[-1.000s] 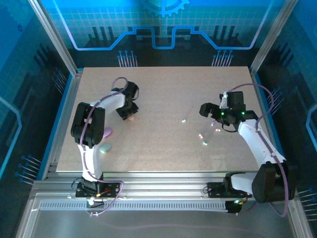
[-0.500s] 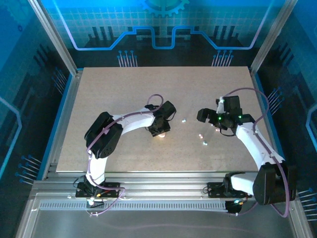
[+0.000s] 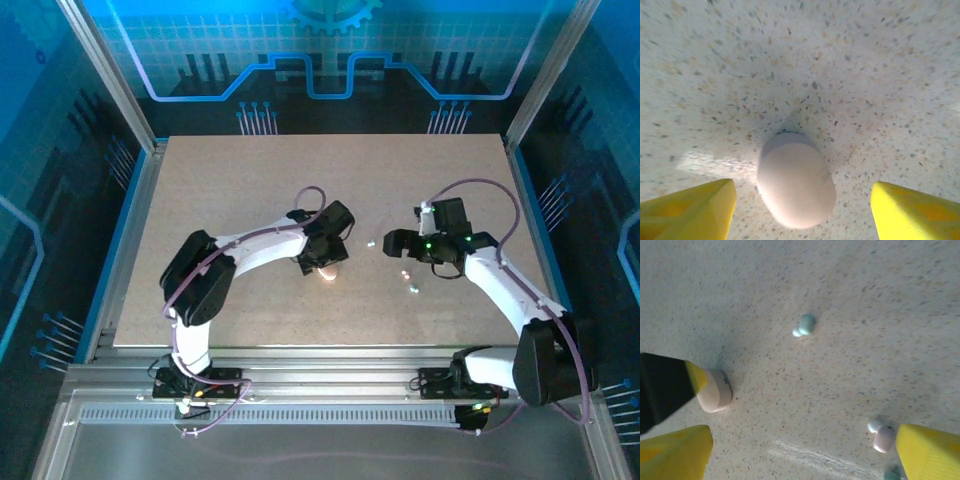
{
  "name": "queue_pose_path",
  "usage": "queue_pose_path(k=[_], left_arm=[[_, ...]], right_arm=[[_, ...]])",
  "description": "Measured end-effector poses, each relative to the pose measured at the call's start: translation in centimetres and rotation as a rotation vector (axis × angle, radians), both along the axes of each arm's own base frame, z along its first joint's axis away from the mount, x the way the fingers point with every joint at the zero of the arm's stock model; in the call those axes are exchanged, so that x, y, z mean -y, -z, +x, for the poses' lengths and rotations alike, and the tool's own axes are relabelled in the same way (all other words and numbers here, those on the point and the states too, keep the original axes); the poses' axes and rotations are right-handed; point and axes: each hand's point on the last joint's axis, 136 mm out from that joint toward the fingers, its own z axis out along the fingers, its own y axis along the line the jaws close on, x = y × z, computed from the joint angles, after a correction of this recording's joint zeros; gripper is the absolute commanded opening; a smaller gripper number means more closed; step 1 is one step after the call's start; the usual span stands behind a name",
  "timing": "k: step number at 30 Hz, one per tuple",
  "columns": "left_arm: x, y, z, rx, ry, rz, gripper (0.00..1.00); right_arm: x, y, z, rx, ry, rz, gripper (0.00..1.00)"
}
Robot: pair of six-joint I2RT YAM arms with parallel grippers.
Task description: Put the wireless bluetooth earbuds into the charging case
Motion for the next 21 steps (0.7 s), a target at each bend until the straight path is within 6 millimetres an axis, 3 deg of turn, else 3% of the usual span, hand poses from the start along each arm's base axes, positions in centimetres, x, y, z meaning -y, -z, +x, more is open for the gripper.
queue_pose_path(k=[3, 7, 11, 16, 21], left_arm=[[-2.2, -2.4, 0.3, 0.075, -0.022, -0.011, 0.77], [-7.9, -5.0, 1.1, 0.188, -0.103, -0.033, 0.78], [-13.2, -5.8, 1.1, 0.282, -0.172, -0.028, 0.83], [-15.1, -7.6, 0.7, 0.409, -0.124, -0.020, 0.90], [-15.2, -9.9, 0.9, 0.553, -0.068, -0.034, 0.90]], right_arm=[[-2.3, 0.7, -0.5, -0.005, -0.102, -0.024, 0.86], [-6.8, 2.1, -1.5, 0.013, -0.304, -0.083, 0.84], [-11.4, 3.6, -2.9, 0.081, -0.522, -0.173, 0.86], [-14.8, 5.4, -4.1, 0.171, -0.711, -0.268, 0.84], [-15.9, 6.1, -2.8, 0.259, -0.771, -0.307, 0.83]])
